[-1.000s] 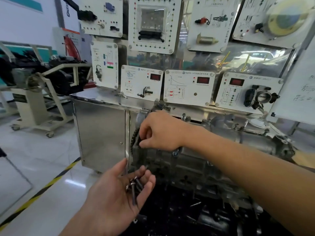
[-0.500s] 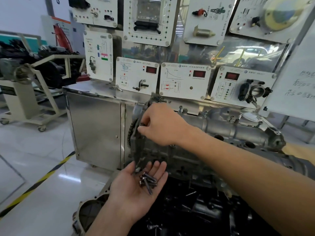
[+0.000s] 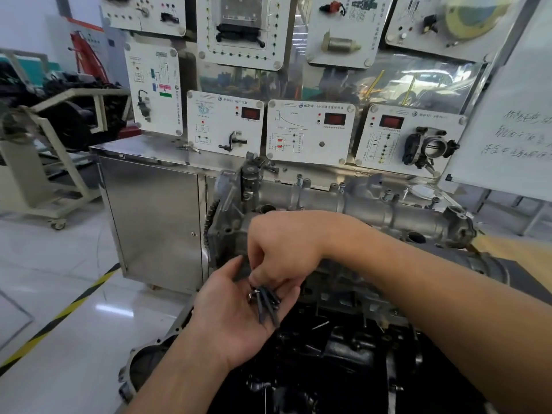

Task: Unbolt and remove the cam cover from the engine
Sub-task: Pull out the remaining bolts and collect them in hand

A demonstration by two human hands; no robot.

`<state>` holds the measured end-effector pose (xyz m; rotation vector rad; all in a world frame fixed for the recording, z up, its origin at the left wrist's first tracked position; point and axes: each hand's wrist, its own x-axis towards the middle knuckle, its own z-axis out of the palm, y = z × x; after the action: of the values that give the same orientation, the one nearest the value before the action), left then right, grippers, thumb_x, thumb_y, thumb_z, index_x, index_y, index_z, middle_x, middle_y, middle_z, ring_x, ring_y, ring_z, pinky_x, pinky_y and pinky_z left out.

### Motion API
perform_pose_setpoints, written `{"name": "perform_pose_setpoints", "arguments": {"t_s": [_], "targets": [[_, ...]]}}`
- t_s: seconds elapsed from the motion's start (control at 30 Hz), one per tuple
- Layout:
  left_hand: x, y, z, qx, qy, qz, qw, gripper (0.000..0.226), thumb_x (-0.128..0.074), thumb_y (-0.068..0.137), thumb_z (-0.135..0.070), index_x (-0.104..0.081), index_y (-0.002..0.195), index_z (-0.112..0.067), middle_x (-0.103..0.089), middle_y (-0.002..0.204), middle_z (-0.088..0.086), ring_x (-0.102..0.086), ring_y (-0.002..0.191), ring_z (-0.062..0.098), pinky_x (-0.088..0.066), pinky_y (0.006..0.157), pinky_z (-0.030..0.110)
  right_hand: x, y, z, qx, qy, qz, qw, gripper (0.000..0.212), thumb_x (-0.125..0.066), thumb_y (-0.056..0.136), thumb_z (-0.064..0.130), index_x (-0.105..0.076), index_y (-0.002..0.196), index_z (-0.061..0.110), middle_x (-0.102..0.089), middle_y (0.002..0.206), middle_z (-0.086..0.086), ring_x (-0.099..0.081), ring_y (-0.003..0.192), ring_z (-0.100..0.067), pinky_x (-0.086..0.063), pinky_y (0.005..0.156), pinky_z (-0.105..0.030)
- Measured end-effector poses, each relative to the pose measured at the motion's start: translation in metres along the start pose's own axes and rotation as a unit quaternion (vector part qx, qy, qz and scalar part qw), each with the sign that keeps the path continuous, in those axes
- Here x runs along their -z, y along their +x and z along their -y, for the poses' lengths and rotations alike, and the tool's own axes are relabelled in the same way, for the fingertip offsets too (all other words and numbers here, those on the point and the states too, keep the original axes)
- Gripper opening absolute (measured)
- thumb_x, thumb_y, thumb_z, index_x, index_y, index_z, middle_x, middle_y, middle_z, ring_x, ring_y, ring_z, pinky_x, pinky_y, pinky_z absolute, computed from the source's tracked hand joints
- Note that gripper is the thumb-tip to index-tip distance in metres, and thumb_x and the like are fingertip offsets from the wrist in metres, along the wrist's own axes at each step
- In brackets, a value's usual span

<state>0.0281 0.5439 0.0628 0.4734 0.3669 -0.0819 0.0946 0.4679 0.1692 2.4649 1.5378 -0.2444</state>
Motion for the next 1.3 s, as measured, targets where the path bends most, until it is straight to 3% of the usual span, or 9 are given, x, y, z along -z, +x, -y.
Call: {"name": "perform_pose_setpoints", "arguments": {"t_s": [0.2, 0.3, 0.4, 0.5, 0.57, 0.7, 1.03, 1.17, 1.3], "targets": [[0.000, 0.002, 0.002, 0.010, -0.053, 0.004, 0.999, 0.063, -0.042, 0.104, -0.043, -0.074, 0.082, 0.007, -0.074, 0.091, 0.021, -0.075, 0.075, 0.034, -0.063, 0.059, 0.041, 0.005, -0.004, -0.022, -0.031, 0.090, -0.184, 0.978, 0.029, -0.066, 0.090, 0.032, -0.076, 0.079, 0.007, -0.074, 0.077, -0.008, -0.069, 0.071, -0.021, -0.056, 0.071, -0.031], [-0.001, 0.002, 0.005, 0.019, -0.074, -0.008, 0.997, 0.055, -0.042, 0.104, -0.042, -0.069, 0.089, 0.004, -0.073, 0.089, 0.019, -0.075, 0.073, 0.033, -0.061, 0.054, 0.038, 0.022, -0.017, -0.048, -0.063, 0.131, -0.256, 0.956, 0.015, -0.069, 0.088, 0.026, -0.079, 0.084, 0.015, -0.071, 0.070, 0.011, -0.064, 0.064, 0.002, -0.048, 0.059, -0.014], [0.001, 0.004, 0.007, 0.022, -0.078, -0.013, 0.997, 0.055, -0.040, 0.106, -0.041, -0.067, 0.096, 0.005, -0.073, 0.090, 0.021, -0.075, 0.073, 0.035, -0.061, 0.054, 0.040, 0.025, -0.022, -0.067, -0.090, 0.079, -0.147, 0.982, 0.016, -0.072, 0.088, 0.027, -0.076, 0.103, 0.026, -0.052, 0.066, 0.028, -0.048, 0.060, 0.012, -0.038, 0.064, -0.013], [0.001, 0.006, 0.008, 0.031, -0.070, -0.011, 0.997, 0.057, -0.040, 0.105, -0.042, -0.067, 0.099, 0.007, -0.073, 0.093, 0.023, -0.075, 0.074, 0.037, -0.061, 0.054, 0.041, 0.014, -0.017, -0.069, -0.075, 0.053, -0.064, 0.994, 0.034, -0.072, 0.089, 0.031, -0.068, 0.122, 0.026, -0.050, 0.077, 0.025, -0.046, 0.069, 0.009, -0.035, 0.072, -0.016], [-0.001, 0.007, 0.007, 0.031, -0.061, -0.009, 0.998, 0.058, -0.040, 0.105, -0.043, -0.067, 0.100, 0.009, -0.073, 0.094, 0.024, -0.075, 0.074, 0.037, -0.061, 0.053, 0.041, 0.008, -0.014, -0.068, -0.045, 0.064, -0.088, 0.993, 0.035, -0.074, 0.087, 0.032, -0.069, 0.121, 0.026, -0.056, 0.085, 0.023, -0.050, 0.074, 0.006, -0.035, 0.068, -0.013], [-0.002, 0.010, 0.007, 0.025, -0.049, -0.016, 0.998, 0.061, -0.040, 0.104, -0.044, -0.067, 0.099, 0.010, -0.074, 0.095, 0.025, -0.075, 0.073, 0.037, -0.062, 0.056, 0.041, 0.003, -0.011, -0.066, -0.013, 0.051, -0.108, 0.993, 0.032, -0.076, 0.084, 0.034, -0.072, 0.115, 0.025, -0.066, 0.103, 0.013, -0.060, 0.092, -0.007, -0.045, 0.082, -0.024], [0.000, 0.013, 0.009, 0.018, -0.018, -0.021, 0.999, 0.063, -0.040, 0.104, -0.046, -0.068, 0.105, 0.010, -0.074, 0.102, 0.025, -0.075, 0.080, 0.037, -0.062, 0.056, 0.041, 0.048, -0.047, -0.066, 0.046, 0.135, -0.187, 0.972, 0.013, -0.070, 0.090, 0.031, -0.075, 0.097, 0.021, -0.072, 0.089, 0.007, -0.066, 0.082, -0.014, -0.055, 0.081, -0.040], [-0.003, 0.014, 0.015, 0.015, -0.024, -0.015, 0.999, 0.074, -0.036, 0.104, -0.051, -0.074, 0.096, 0.012, -0.074, 0.102, 0.024, -0.075, 0.082, 0.037, -0.062, 0.060, 0.041, 0.039, -0.040, -0.045, 0.087, 0.125, -0.051, 0.987, 0.014, -0.066, 0.094, 0.028, -0.077, 0.096, 0.019, -0.073, 0.083, 0.013, -0.065, 0.076, 0.000, -0.052, 0.075, -0.019], [-0.005, 0.011, 0.023, 0.025, -0.018, 0.005, 1.000, 0.067, -0.040, 0.103, -0.047, -0.077, 0.089, 0.007, -0.073, 0.095, 0.023, -0.075, 0.080, 0.037, -0.062, 0.060, 0.040, 0.005, -0.010, -0.025, 0.056, 0.054, 0.080, 0.994, 0.016, -0.063, 0.096, 0.027, -0.072, 0.083, 0.020, -0.068, 0.070, 0.007, -0.058, 0.062, -0.004, -0.049, 0.063, -0.023]]}}
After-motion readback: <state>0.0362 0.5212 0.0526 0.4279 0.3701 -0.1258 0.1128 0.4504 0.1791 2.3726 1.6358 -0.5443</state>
